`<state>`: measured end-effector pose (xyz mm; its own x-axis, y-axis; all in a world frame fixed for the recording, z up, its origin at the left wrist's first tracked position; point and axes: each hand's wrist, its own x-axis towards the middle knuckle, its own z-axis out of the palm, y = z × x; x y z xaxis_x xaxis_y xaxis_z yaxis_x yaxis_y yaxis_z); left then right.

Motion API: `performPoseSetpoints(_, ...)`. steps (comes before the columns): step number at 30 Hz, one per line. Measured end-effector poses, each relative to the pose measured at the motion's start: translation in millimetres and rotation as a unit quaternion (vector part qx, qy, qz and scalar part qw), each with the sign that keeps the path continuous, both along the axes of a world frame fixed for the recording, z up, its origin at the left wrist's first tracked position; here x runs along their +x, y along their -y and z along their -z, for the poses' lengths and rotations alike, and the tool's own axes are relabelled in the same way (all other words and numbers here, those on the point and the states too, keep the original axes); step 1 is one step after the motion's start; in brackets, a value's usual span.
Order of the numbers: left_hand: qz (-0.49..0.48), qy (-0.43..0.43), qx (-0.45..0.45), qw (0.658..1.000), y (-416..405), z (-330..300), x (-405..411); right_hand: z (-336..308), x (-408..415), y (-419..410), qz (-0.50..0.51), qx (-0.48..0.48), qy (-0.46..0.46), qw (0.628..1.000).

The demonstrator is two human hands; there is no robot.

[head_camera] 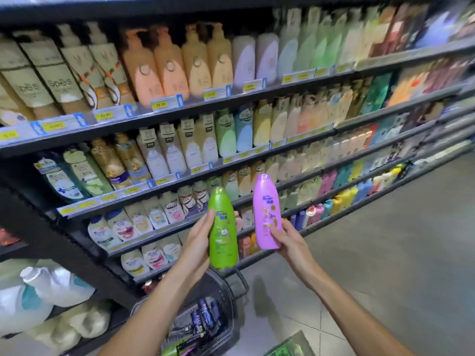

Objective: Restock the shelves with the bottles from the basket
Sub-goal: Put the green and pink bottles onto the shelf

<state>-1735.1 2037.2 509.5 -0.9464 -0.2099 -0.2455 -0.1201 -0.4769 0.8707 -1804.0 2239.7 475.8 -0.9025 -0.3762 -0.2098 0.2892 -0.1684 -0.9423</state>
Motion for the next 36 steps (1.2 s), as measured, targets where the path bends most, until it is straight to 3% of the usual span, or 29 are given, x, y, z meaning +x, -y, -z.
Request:
performPoseSetpoints(3, 0.009, -0.002, -0.041, 0.999, -33, -15, -23, -16, -19, -37, 0.008, 0.017, -0.028, 0.999)
performPoseSetpoints(11, 0.043, -0.007, -0.04, 0.998, -94, -55, -92, -49, -76, -105, 0.05, 0.02, -0.055, 0.997)
performPoseSetpoints(21, 0.079, -0.089, -0.136, 0.984, -139, -96, -224, -88, -178, -144, 0.1, 0.043, -0.136, 0.985)
performPoseSetpoints(30, 0.087, -0.214, -0.189, 0.954, -197, -177, -383, -165, -306, -207, 0.146, 0.034, -0.231, 0.961)
performPoseSetpoints(36, 0.074, -0.249, -0.218, 0.941, -246, -219, -459, -205, -390, -262, 0.155, 0.024, -0.29, 0.944)
